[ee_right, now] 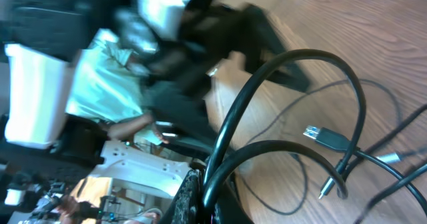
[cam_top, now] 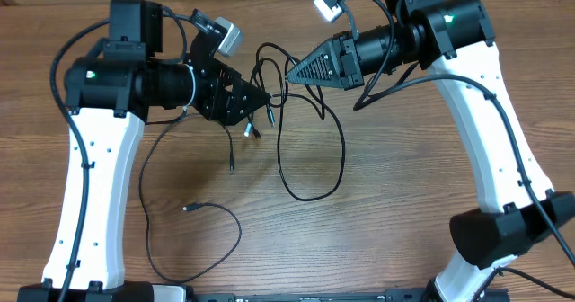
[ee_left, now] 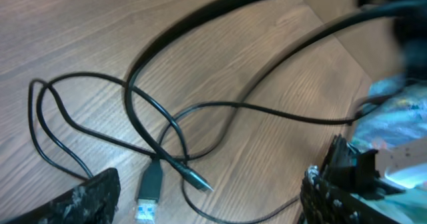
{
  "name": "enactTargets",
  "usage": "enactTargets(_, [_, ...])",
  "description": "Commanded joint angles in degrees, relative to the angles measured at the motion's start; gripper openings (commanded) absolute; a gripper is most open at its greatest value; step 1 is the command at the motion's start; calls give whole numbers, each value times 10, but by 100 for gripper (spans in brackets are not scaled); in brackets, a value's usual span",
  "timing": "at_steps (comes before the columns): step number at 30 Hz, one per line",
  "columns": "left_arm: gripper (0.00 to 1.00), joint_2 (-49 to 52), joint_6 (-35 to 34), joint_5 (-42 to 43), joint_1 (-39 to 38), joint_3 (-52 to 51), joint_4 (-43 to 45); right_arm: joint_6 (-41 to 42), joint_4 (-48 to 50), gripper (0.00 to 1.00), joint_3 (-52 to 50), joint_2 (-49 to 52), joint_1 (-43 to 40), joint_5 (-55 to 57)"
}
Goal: Untangle cables
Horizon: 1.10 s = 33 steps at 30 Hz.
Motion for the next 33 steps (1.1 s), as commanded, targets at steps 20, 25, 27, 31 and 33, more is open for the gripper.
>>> enactTargets(20, [76,0,0,22,-3,-22,22,186,186,4,17,-35,74,-160])
enactTargets(25, [73,0,0,-6,-3,-22,8,205,218,4,17,-35,74,-159])
enactTargets(27, [73,0,0,-13,-3,-23,3,205,219,4,17,-35,74,-146])
enactTargets(31, [50,0,0,-13,-3,-23,0,205,219,4,17,-35,72,-104])
enactTargets(33, [5,0,0,-14,-3,-23,-2,205,218,4,17,-35,71,-90])
